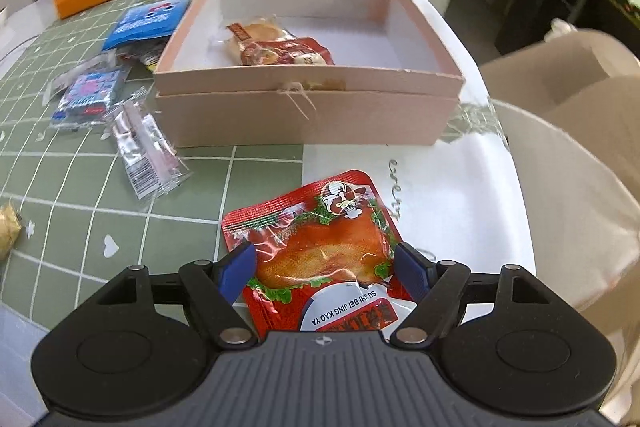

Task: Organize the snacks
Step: 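Close the left gripper on the yellow bread stick while the right gripper holds the chicken pack, then lift the bread stick with the left gripper while the right gripper lifts the chicken pack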

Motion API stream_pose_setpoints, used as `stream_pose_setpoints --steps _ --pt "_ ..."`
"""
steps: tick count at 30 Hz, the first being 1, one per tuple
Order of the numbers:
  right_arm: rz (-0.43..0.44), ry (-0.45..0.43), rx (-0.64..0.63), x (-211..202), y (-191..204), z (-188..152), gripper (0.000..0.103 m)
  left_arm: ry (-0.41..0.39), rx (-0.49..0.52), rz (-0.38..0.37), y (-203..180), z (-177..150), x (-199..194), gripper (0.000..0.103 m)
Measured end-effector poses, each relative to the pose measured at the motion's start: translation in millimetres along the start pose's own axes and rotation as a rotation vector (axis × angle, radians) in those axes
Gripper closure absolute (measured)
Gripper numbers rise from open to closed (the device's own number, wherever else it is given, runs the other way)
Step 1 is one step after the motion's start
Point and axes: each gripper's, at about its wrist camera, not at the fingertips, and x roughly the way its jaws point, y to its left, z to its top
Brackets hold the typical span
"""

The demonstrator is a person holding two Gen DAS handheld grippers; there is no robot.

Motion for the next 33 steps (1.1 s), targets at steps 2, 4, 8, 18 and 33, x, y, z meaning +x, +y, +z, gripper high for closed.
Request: stream_pose_setpoints --steps 2,4,8,18,33 --pt "-0.012 0.01 0.025 1 2 0 0.026 -0.008 -0.039 -0.033 -8 4 3 0.069" --pt "-0.022 0.014 0.041 1 4 1 0.025 -0.017 -0.076 -0.068 -20 10 9 0.069" --pt "-0.034 0.008 0.049 1 6 0 0.025 -0.034 -0.12 -0.141 -53 24 22 0.069" --pt "0.042 0.101 0.065 16 -3 -3 0.0 -0.05 -0.181 -0.16 -102 42 38 0.069" --pt "0.172 -0.04 0.049 -7 -2 21 0.013 -0.043 -0.192 -0.179 -107 51 44 0.069"
